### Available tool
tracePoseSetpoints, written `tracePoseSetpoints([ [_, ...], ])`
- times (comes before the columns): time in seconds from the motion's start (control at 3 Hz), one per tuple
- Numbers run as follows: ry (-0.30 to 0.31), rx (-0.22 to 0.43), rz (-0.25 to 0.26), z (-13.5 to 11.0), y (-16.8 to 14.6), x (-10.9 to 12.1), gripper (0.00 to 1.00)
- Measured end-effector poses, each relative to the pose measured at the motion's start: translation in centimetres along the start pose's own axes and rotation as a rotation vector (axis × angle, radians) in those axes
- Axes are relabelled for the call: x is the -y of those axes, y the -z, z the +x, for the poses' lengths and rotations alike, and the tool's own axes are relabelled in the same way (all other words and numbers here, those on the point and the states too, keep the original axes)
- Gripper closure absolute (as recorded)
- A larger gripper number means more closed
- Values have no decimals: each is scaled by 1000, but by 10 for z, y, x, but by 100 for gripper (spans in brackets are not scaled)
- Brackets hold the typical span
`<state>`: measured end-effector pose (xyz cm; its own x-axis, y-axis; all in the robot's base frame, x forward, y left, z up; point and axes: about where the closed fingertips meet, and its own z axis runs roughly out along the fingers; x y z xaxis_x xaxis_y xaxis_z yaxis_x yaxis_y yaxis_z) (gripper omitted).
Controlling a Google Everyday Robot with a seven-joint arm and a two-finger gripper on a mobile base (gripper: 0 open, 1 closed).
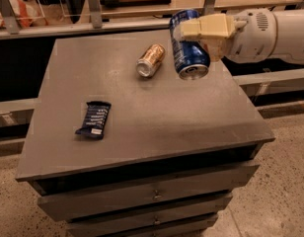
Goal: Pick pepsi can
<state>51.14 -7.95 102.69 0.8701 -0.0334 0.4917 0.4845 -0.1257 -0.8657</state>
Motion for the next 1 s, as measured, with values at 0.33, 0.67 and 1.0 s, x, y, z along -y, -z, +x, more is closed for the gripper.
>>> tracePoseSetpoints([
  [0.33, 200, 28, -4, -2, -1, 4, 100],
  [0.67, 334, -19, -38, -4, 3, -1, 100],
  [1.0, 376, -122, -109, -5, 11, -17, 100],
])
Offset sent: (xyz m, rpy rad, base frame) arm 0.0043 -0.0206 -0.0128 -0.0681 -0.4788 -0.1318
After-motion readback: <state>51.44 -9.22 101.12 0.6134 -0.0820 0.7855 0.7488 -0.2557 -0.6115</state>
